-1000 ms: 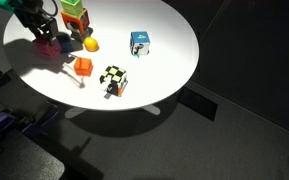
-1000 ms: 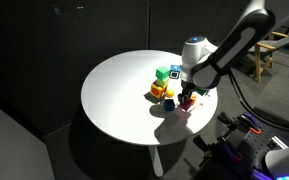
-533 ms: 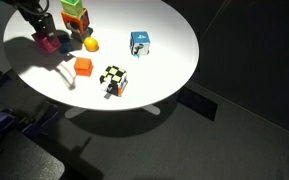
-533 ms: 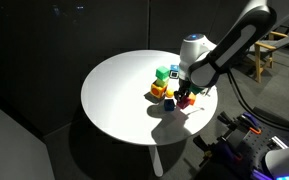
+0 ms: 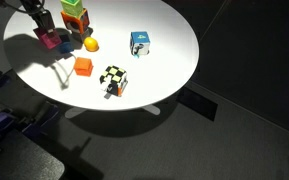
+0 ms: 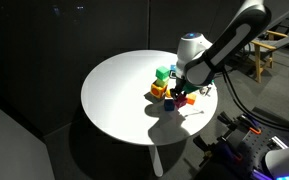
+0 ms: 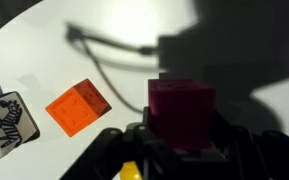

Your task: Pick up the pink block and put it on the blue block

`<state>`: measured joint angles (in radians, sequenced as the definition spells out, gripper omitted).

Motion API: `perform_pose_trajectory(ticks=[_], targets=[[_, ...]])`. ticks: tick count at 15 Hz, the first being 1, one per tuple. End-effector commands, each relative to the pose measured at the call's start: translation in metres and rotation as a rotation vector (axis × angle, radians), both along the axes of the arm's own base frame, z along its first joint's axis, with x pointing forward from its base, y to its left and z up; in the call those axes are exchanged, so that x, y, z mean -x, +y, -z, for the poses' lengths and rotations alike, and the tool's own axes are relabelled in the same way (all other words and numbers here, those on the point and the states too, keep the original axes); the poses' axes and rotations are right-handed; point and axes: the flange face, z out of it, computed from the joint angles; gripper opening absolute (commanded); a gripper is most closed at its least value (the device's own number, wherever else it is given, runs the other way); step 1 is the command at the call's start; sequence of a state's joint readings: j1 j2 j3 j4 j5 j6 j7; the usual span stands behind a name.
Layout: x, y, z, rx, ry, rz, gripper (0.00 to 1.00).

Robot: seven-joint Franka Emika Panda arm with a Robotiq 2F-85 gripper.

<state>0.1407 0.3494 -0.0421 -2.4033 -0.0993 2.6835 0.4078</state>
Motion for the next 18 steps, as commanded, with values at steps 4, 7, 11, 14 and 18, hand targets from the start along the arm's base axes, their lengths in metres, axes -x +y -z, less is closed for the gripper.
perform_pose_trajectory(ticks=[4, 7, 11, 14, 18], targets=[[-0.023, 0.004, 0.005, -0.018, -0.017, 0.109, 0.31], [-0.033, 0.007, 0.008, -0.017, -0.02, 0.122, 0.31], [-0.043, 0.011, 0.013, -0.017, -0.024, 0.119, 0.31], [-0.048, 0.014, 0.018, -0.018, -0.027, 0.108, 0.31], [-0.053, 0.015, 0.024, -0.02, -0.022, 0.104, 0.31]])
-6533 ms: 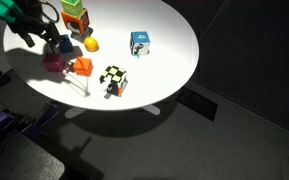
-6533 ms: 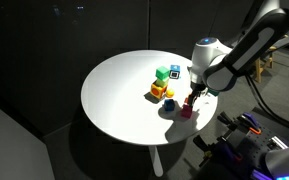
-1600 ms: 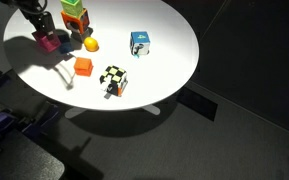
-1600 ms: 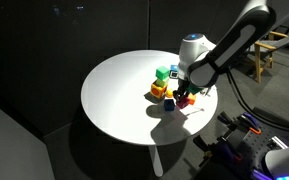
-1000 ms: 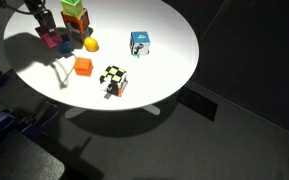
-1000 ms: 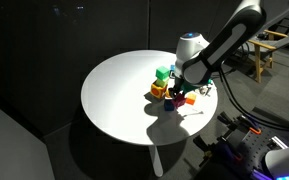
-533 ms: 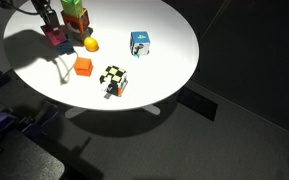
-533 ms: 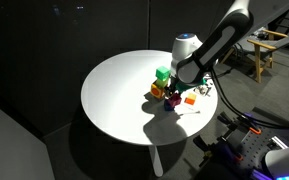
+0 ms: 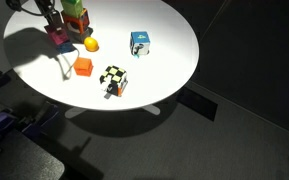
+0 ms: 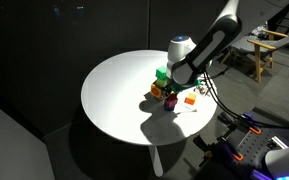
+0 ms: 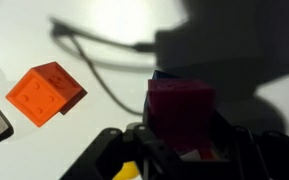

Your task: Pick up the pink block and put it on the blue block

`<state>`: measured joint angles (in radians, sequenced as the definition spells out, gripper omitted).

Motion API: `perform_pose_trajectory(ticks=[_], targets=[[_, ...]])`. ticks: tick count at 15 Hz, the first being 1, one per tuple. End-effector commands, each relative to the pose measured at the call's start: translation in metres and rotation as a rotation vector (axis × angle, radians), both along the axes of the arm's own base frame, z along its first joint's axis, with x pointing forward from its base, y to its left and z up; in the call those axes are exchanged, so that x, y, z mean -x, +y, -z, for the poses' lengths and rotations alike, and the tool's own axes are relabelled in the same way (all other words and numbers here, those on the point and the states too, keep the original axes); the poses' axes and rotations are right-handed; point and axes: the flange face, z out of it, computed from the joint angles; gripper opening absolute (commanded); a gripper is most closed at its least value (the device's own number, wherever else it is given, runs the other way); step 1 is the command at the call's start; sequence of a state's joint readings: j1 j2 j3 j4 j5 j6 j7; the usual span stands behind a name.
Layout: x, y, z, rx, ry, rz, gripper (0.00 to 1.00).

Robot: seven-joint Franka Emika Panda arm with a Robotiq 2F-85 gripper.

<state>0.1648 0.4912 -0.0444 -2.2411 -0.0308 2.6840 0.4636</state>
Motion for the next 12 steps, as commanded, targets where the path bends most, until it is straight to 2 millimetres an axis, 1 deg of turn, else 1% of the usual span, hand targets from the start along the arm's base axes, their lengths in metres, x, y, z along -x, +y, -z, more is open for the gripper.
perform_pose_trajectory(ticks=[1, 3, 4, 5, 6, 7, 8, 12], targets=[[-0.009, 0.001, 0.003, 0.0, 0.001, 0.008, 0.31], [-0.009, 0.002, 0.005, 0.002, 0.005, -0.002, 0.31], [-0.009, 0.002, 0.005, 0.004, 0.003, -0.004, 0.81], [-0.008, 0.002, 0.004, 0.002, 0.005, -0.01, 0.82], [-0.006, 0.003, 0.004, -0.001, 0.006, -0.013, 0.88], [-0.004, 0.004, 0.004, -0.002, 0.009, -0.022, 0.96], [-0.002, 0.004, 0.003, -0.004, 0.014, -0.03, 1.0], [0.007, 0.008, -0.001, -0.008, 0.021, -0.061, 1.0]])
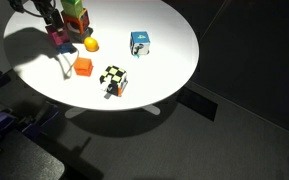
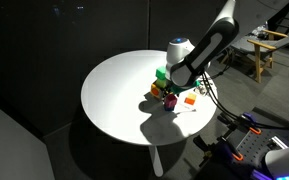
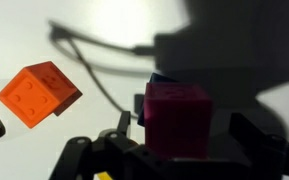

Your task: Pick up the pink block and put it on the blue block

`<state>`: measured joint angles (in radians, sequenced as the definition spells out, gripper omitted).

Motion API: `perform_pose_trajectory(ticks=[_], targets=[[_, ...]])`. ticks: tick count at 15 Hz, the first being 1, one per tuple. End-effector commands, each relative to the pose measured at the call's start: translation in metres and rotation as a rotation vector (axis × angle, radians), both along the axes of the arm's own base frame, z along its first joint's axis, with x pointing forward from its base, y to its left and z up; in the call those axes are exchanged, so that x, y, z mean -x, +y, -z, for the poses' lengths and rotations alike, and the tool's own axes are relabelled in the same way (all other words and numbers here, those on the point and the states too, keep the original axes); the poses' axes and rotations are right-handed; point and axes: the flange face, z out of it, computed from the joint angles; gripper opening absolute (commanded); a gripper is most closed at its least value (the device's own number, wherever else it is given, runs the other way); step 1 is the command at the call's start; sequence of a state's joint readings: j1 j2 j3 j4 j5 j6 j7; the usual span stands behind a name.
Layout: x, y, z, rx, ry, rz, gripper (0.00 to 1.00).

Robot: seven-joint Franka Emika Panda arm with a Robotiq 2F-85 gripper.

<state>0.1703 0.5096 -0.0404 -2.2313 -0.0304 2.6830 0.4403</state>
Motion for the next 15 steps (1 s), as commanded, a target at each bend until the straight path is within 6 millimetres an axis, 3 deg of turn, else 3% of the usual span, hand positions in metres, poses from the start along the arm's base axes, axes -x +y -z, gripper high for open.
perform_pose_trajectory(ticks=[1, 7, 15], targets=[[0.009, 0.004, -0.009, -0.009, 0.009, -0.036, 1.0], [0.02, 0.006, -0.022, -0.023, -0.007, -0.074, 1.0], [0.042, 0.001, -0.06, -0.031, -0.037, -0.079, 1.0]])
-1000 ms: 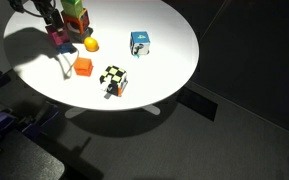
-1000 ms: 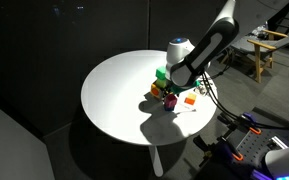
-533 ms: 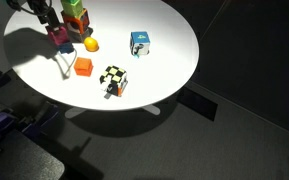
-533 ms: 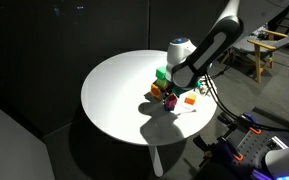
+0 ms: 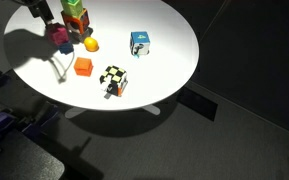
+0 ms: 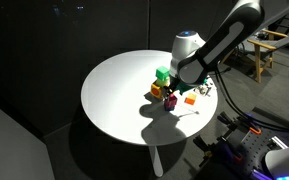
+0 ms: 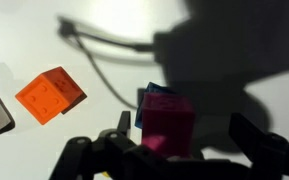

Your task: Pick up the pink block and put it on the blue block

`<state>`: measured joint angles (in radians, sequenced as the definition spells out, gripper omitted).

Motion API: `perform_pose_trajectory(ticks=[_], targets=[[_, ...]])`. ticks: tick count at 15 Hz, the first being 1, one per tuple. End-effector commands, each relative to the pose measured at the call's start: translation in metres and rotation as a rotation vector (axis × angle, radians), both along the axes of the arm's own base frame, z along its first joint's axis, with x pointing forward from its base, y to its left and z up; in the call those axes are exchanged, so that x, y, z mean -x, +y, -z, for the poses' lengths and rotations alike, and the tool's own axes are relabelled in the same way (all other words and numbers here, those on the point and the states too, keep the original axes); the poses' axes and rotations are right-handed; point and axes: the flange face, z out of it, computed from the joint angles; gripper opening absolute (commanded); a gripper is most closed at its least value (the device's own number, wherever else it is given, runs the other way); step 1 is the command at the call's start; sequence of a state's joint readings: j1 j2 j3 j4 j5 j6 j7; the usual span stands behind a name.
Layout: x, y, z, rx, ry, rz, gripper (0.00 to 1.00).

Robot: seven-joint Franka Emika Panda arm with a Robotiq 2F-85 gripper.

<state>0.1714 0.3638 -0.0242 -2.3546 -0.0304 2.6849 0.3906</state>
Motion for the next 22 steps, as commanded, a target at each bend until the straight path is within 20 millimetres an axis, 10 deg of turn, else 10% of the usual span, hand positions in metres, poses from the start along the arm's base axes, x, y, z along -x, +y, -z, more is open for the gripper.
perform_pose_trajectory(ticks=[1, 22], targets=[[0.017, -0.006, -0.027, -0.017, -0.021, -0.017, 1.0], [0.058, -0.012, -0.143, 0.038, 0.132, 0.023, 1.0]])
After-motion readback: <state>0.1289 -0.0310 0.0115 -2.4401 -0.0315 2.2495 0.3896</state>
